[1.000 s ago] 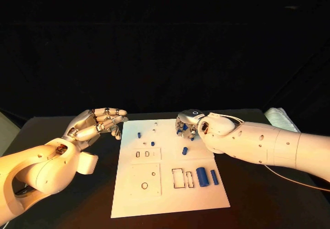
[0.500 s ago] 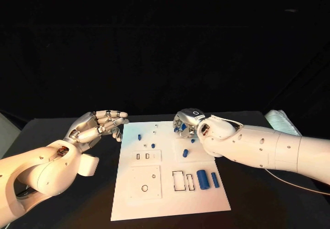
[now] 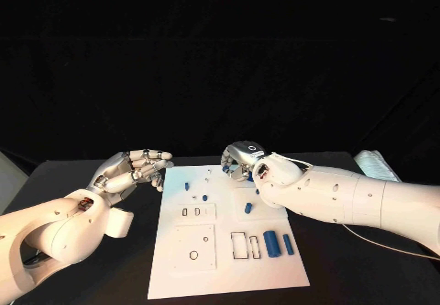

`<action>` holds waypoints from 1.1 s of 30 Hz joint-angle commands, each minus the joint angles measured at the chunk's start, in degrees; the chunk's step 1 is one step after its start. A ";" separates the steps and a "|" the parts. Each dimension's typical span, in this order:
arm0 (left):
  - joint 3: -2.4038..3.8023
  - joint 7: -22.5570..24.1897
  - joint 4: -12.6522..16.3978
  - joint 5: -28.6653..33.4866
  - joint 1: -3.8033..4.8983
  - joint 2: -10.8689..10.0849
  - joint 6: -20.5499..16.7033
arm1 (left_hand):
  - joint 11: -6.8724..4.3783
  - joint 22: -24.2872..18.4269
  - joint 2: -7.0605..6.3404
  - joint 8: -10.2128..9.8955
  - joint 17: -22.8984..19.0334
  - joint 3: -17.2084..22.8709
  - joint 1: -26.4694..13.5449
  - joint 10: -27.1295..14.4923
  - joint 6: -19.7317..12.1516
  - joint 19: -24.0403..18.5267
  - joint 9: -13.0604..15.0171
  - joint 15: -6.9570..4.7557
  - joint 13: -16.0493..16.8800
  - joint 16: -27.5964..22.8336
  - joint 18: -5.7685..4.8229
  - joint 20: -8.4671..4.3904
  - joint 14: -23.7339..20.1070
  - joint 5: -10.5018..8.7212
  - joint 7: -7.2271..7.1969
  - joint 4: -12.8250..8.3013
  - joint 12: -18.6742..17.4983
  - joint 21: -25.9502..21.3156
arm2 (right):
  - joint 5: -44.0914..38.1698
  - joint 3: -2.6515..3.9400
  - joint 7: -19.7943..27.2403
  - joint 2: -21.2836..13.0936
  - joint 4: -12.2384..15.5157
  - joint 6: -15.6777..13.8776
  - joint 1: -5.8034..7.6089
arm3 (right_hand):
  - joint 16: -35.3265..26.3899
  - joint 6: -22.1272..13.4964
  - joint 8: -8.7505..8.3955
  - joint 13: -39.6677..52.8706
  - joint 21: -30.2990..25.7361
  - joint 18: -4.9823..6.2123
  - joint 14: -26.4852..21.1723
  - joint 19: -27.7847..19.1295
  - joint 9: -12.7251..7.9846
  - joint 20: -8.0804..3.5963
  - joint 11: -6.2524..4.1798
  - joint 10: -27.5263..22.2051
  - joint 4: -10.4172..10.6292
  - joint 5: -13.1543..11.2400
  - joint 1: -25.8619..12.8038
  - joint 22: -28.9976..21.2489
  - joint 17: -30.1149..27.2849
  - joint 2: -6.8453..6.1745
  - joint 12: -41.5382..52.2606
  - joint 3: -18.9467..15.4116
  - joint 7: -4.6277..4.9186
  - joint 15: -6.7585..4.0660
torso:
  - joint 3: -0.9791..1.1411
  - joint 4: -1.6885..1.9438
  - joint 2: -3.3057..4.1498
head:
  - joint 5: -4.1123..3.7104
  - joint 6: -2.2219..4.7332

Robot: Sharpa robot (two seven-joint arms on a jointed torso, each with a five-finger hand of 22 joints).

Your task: Assemble the parts on the task board

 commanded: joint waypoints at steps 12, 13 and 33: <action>0.04 0.26 0.23 0.23 0.63 0.38 0.77 | -0.01 0.06 -0.06 0.21 0.05 -0.47 -0.53 -0.59 -0.55 -0.40 0.08 -0.09 0.07 0.31 0.80 -0.03 -0.37 -0.02 -0.04 -0.05 0.42 0.23 | -0.12 0.05 0.61 4.41 -4.24 -0.89 -0.06 | -0.14 -0.88 0.23 1.07 -0.16 -0.72 1.04 -0.16 0.45 -0.14 -0.56 0.63 -0.27 0.83 0.25 0.72 -0.32 -0.36 -0.37 0.39 0.62 -0.11 | -0.61 0.74 0.62 | 0.49 -0.10; 0.04 0.25 0.24 0.23 0.68 0.40 0.77 | -0.01 0.06 -0.06 0.21 0.05 -0.47 -0.53 -0.59 -0.55 -0.40 0.08 -0.09 0.07 0.31 0.80 -0.03 -0.37 -0.02 -0.04 -0.05 0.42 0.23 | -0.09 0.05 0.65 4.61 -4.50 -0.83 -0.07 | -0.14 -0.88 0.23 1.07 -0.16 -0.72 1.04 -0.16 0.45 -0.14 -0.56 0.63 -0.27 0.83 0.25 0.72 -0.32 -0.36 -0.37 0.39 0.62 -0.11 | -0.69 0.79 0.64 | 0.44 -0.11; 0.04 0.16 0.42 0.13 1.18 0.58 0.71 | -0.01 0.06 -0.06 0.21 0.05 -0.47 -0.53 -0.59 -0.55 -0.40 0.08 -0.09 0.07 0.31 0.80 -0.03 -0.37 -0.02 -0.04 -0.05 0.42 0.23 | -0.32 0.03 0.80 6.87 -7.56 0.55 -0.11 | -0.09 -1.08 0.21 1.11 -0.15 -0.72 1.05 -0.15 0.58 -0.09 -0.48 0.49 -0.30 0.92 0.17 0.76 -0.30 -0.45 -0.43 0.44 0.69 -0.04 | -1.08 1.42 1.21 | 0.29 -0.04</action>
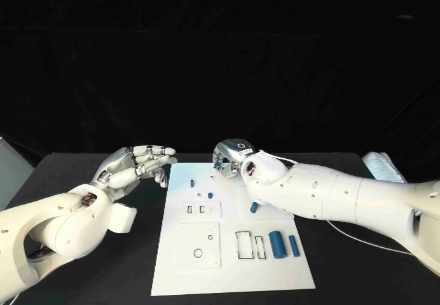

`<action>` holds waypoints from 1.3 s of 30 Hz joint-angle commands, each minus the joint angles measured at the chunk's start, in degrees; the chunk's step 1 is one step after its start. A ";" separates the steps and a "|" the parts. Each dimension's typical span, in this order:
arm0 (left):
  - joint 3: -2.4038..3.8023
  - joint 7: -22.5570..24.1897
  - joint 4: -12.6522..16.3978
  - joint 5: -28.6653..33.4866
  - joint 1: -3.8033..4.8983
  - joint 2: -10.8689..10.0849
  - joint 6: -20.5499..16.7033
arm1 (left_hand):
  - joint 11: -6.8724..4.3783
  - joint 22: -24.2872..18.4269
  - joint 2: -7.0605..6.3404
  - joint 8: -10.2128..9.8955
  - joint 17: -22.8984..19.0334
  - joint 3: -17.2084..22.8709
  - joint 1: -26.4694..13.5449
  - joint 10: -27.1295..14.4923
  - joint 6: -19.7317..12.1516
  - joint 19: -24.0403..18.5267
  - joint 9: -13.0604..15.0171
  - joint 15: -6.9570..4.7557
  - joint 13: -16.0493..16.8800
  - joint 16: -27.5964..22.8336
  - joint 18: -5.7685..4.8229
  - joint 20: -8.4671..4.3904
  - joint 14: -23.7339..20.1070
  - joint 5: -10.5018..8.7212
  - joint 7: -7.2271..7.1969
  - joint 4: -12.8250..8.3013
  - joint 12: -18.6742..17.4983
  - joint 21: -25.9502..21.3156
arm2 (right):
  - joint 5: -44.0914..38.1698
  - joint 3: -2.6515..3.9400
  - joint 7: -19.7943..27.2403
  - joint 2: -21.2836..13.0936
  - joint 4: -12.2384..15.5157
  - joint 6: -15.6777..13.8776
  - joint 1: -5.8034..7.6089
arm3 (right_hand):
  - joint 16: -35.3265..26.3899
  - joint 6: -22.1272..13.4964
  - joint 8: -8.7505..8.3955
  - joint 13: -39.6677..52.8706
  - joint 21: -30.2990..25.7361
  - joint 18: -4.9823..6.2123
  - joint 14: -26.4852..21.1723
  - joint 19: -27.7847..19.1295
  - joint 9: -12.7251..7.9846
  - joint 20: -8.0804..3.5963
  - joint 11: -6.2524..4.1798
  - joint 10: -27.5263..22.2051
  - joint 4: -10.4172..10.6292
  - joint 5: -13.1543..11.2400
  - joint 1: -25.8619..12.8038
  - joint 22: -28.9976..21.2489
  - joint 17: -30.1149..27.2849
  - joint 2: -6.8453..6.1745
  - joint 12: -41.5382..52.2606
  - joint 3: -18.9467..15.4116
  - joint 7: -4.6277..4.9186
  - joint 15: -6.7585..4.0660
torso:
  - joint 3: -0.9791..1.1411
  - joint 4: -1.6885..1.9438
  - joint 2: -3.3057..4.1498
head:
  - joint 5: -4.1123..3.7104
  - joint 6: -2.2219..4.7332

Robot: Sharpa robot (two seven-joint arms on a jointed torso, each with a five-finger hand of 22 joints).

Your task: Assemble the parts on the task board

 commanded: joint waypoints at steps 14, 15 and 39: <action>0.04 0.16 0.43 0.03 0.68 0.22 0.75 | 0.23 0.15 -0.07 0.20 0.08 -0.40 -0.43 -0.74 -0.85 -0.52 0.19 -0.06 0.17 0.39 0.81 0.03 -0.44 -0.01 -0.02 0.05 0.34 0.37 | -0.24 0.01 0.98 1.00 -1.28 1.43 -0.12 | -0.08 -0.61 0.34 1.15 -0.21 -0.71 1.04 -0.19 0.29 -0.03 -0.38 0.27 0.02 0.28 -0.04 0.67 -0.10 -0.60 0.14 0.37 0.23 0.04 | -0.38 0.46 0.70 | -0.04 -0.06; 0.04 0.15 0.45 0.03 0.72 0.23 0.77 | 0.23 0.15 -0.07 0.20 0.08 -0.40 -0.43 -0.74 -0.85 -0.52 0.19 -0.06 0.17 0.39 0.81 0.03 -0.44 -0.01 -0.02 0.05 0.34 0.37 | -0.27 0.01 0.94 1.02 -1.31 1.44 -0.13 | -0.08 -0.61 0.34 1.15 -0.21 -0.71 1.03 -0.20 0.29 -0.03 -0.37 0.26 0.02 0.28 -0.05 0.66 -0.10 -0.60 0.14 0.37 0.23 0.04 | -0.41 0.49 0.75 | -0.05 -0.01; 0.03 0.03 0.45 -0.01 1.67 0.13 0.87 | 0.25 0.16 -0.07 0.19 0.07 -0.42 -0.42 -0.85 -0.94 -0.55 0.21 -0.04 0.20 0.40 0.81 0.04 -0.46 -0.01 0.00 0.04 0.37 0.40 | 0.24 0.00 1.36 0.99 -2.17 0.67 -0.19 | -5.19 -9.04 -3.99 -0.72 -6.75 1.15 -1.09 -3.76 0.99 1.65 1.84 -12.42 1.64 -4.55 -0.25 -7.46 -8.49 -3.07 0.30 -9.96 0.81 2.32 | -0.62 0.45 1.27 | 0.10 0.49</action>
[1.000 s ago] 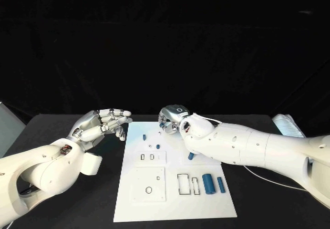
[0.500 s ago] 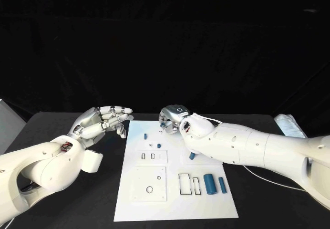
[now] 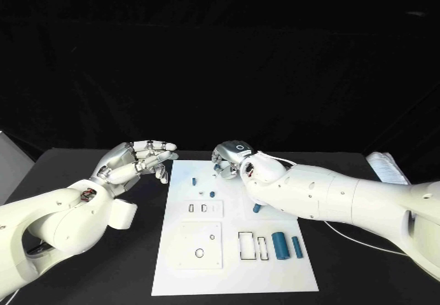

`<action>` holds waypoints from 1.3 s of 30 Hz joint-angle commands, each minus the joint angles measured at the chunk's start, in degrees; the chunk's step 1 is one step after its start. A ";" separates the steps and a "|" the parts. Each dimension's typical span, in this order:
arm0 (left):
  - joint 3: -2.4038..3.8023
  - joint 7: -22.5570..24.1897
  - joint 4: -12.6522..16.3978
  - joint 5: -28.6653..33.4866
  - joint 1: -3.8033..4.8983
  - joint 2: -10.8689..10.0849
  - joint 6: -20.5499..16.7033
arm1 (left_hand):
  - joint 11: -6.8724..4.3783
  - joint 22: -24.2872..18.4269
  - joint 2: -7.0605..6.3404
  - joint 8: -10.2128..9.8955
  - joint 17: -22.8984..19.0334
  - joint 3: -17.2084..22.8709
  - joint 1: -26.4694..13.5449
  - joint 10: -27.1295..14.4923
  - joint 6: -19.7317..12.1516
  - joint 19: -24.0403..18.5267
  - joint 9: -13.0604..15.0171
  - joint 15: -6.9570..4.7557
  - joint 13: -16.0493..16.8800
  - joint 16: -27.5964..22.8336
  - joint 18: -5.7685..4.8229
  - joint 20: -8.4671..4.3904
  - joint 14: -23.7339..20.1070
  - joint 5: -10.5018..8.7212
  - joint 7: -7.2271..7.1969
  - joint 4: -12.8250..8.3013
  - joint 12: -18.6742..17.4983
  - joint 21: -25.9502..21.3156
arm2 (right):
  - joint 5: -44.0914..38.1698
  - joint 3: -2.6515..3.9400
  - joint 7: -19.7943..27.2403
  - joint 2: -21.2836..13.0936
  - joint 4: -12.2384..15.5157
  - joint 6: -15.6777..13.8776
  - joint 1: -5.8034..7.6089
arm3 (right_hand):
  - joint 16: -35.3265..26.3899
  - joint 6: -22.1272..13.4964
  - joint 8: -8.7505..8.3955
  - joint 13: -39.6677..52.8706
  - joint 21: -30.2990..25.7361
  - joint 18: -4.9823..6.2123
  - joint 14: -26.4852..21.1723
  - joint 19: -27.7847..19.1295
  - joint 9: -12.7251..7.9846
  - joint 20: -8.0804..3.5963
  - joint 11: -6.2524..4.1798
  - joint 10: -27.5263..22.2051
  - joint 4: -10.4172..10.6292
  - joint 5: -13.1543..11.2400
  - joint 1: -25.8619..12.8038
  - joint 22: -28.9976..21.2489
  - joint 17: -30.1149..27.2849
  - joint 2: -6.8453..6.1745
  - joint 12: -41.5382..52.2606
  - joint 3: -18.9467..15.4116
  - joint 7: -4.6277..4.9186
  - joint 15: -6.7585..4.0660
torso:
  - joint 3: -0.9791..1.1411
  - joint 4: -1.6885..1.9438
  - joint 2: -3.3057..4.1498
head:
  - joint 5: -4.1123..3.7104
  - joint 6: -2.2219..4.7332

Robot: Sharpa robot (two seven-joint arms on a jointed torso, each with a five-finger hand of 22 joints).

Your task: Assemble the parts on the task board

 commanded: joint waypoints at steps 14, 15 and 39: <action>0.01 0.27 -0.74 0.00 0.09 -0.20 0.95 | 0.16 0.12 0.07 0.27 0.09 -0.42 -0.30 -0.53 -0.63 -0.49 0.16 -0.02 0.14 0.23 0.83 -0.07 -0.51 -0.01 -0.02 0.01 0.35 0.29 | 2.35 0.36 1.18 -6.36 6.87 -3.88 0.69 | -2.10 -2.23 -3.29 1.19 -5.10 1.71 -0.95 -0.95 0.54 0.46 0.88 -5.16 17.64 -1.31 15.99 -4.67 -5.32 1.10 0.35 -26.65 -1.32 0.71 | 0.31 -0.59 -0.31 | 0.32 0.93; 0.01 0.28 -0.87 0.00 0.09 -0.19 0.96 | 0.16 0.12 0.07 0.27 0.09 -0.42 -0.30 -0.53 -0.63 -0.49 0.16 -0.02 0.14 0.23 0.83 -0.07 -0.51 -0.01 -0.02 0.01 0.35 0.29 | 3.15 0.50 1.50 -7.28 7.88 -4.01 0.83 | -2.03 -2.23 -3.32 1.35 -5.05 1.68 -0.95 -0.86 0.60 0.39 0.73 -4.52 18.08 -1.06 16.49 -4.53 -5.23 1.39 0.55 -26.43 -1.23 0.58 | 0.36 -0.68 -0.40 | 0.38 0.96; -0.04 0.42 -3.18 0.00 -0.08 1.06 2.40 | 0.13 0.16 0.11 0.38 0.08 -0.42 -0.16 -0.62 -0.61 -0.56 0.27 -0.03 0.22 0.25 0.84 -0.06 -0.56 -0.01 -0.07 -0.08 0.51 0.37 | 20.99 1.71 2.32 -20.82 12.50 8.39 2.97 | 19.95 -3.91 -2.20 72.56 7.28 -1.67 5.70 5.43 3.21 -0.67 -1.08 19.53 18.42 8.16 11.62 12.33 29.75 1.00 75.77 -23.62 1.26 -0.54 | 1.11 -1.80 -1.42 | 0.39 0.85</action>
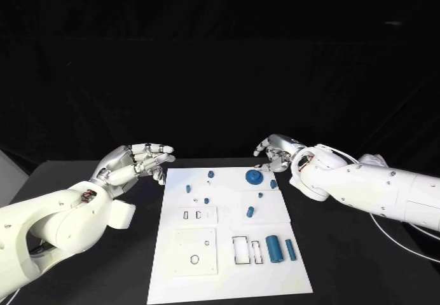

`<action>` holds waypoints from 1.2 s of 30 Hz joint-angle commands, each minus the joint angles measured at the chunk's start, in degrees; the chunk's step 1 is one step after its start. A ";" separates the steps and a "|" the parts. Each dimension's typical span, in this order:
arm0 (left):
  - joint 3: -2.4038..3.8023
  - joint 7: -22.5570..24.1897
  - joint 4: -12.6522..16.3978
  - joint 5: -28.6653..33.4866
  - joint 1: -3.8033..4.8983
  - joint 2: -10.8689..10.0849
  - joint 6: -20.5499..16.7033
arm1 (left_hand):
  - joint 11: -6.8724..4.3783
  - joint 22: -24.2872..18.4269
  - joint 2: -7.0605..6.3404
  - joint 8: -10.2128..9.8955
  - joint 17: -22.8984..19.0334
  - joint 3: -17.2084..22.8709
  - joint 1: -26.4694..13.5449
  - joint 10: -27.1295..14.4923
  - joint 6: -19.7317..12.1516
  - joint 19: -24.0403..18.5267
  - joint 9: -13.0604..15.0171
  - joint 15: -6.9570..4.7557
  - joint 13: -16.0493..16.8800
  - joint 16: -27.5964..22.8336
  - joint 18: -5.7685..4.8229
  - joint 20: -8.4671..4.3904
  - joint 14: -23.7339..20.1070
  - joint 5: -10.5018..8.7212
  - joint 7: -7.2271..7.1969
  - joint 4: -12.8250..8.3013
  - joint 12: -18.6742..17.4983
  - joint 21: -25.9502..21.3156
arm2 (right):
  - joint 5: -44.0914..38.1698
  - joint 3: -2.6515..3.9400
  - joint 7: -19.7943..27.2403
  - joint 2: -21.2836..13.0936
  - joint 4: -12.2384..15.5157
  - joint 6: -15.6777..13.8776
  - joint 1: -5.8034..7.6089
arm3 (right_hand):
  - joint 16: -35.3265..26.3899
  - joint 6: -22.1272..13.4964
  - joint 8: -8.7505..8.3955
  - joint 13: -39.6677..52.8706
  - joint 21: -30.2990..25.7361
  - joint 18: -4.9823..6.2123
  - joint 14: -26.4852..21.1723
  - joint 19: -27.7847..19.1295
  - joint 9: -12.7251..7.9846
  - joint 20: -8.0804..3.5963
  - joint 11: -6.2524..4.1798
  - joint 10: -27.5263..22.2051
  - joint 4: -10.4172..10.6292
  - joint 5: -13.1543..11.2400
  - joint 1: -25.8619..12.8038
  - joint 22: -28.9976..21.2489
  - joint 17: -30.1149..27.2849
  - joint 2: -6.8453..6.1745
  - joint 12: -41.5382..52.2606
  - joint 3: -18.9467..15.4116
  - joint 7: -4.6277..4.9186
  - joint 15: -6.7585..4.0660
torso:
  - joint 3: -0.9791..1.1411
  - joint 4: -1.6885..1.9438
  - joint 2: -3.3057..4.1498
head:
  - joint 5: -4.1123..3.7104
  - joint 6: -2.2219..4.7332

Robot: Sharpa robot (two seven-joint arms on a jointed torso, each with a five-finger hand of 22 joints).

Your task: Assemble the parts on the task board

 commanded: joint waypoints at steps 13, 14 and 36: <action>0.01 0.55 0.10 -0.07 -0.06 0.12 2.03 | -0.08 0.05 0.11 0.39 0.09 -0.25 -0.16 -0.41 -0.22 -0.37 0.05 -0.03 0.10 0.26 0.84 0.18 -0.56 -0.01 -0.08 0.09 0.28 0.37 | 1.89 -0.05 -5.60 1.98 -3.50 7.79 -0.25 | 1.87 -1.15 0.49 8.59 2.30 -1.78 5.33 2.98 0.17 0.80 0.47 3.49 0.19 0.01 -0.99 8.57 12.07 0.70 5.25 -1.57 0.34 0.77 | -0.06 0.13 0.23 | 0.12 -0.54; 0.01 0.55 0.12 -0.09 -0.06 0.12 2.03 | -0.08 0.05 0.11 0.39 0.09 -0.25 -0.16 -0.41 -0.22 -0.37 0.05 -0.03 0.10 0.26 0.84 0.18 -0.56 -0.01 -0.08 0.09 0.28 0.37 | 1.97 -0.07 -5.70 2.20 -3.68 7.83 -0.33 | 1.90 -1.14 0.50 8.66 2.36 -1.80 5.35 3.02 0.17 0.81 0.48 3.54 0.20 0.05 -1.01 8.65 12.15 0.73 5.32 -1.58 0.34 0.78 | -0.06 0.14 0.20 | 0.11 -0.59; 0.01 0.26 0.06 -0.17 -0.05 -0.13 1.80 | -0.06 0.07 0.10 0.44 0.08 -0.30 -0.15 -0.54 -0.25 -0.45 0.12 -0.01 0.14 0.25 0.85 0.19 -0.66 -0.01 -0.08 0.07 0.36 0.41 | 3.41 -0.23 -5.98 3.94 -4.67 8.38 -1.48 | 2.03 -0.17 1.25 9.28 2.78 -1.92 5.39 3.25 0.45 0.84 0.35 4.01 0.07 0.36 -0.97 9.19 12.41 1.59 5.99 -1.08 0.16 0.74 | 0.08 0.26 0.47 | 0.65 -1.02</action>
